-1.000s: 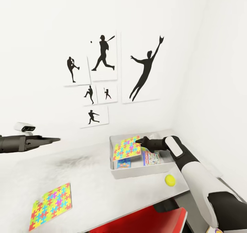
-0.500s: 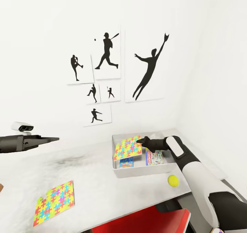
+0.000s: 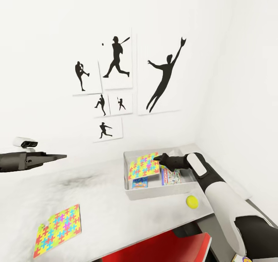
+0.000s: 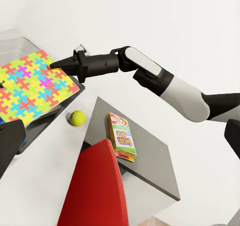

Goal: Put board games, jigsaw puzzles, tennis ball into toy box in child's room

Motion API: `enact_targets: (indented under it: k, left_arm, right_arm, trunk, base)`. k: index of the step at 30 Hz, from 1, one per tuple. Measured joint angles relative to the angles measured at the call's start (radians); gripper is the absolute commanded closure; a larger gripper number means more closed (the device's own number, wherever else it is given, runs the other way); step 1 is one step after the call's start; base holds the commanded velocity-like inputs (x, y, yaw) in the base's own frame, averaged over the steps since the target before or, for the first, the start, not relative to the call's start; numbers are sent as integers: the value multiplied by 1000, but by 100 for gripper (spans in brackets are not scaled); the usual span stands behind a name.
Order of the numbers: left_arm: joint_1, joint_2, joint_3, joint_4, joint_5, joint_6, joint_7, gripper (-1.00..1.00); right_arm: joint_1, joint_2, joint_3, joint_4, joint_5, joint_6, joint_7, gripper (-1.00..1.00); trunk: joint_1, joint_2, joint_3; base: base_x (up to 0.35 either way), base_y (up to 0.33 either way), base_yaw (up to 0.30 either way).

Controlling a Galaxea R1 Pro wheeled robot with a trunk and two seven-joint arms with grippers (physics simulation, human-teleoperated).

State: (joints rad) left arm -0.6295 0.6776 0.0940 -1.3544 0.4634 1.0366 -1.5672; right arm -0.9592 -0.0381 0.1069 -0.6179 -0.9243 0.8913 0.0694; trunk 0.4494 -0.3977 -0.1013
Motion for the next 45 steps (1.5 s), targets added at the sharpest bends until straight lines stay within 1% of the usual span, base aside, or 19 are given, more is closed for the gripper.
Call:
enact_targets:
  k: [21,29,36,45]
  left_arm:
    - [1,0,-1,0,0,0,0,-100]
    - [1,-1,-1,0,-1,0,0,-100]
    - [1,-1,-1,0,-1,0,0,-100]
    - [1,0,0,0,0,0,0,-100]
  right_arm:
    - [-8,-2,-8,-2,2,-3,0,100]
    - [-5,-3,3,-76,1,-3,0,100]
    - [-3,-3,5,-85,1,-4,0,100]
    - [-3,-4,7,-85,3,-40,0,100]
  trunk:
    - [0,0,-26]
    - [0,0,-36]
    - [0,0,-45]
    - [0,0,-57]
  base:
    - [0,0,0]
    - [0,0,0]
    - [0,0,0]
    - [0,0,0]
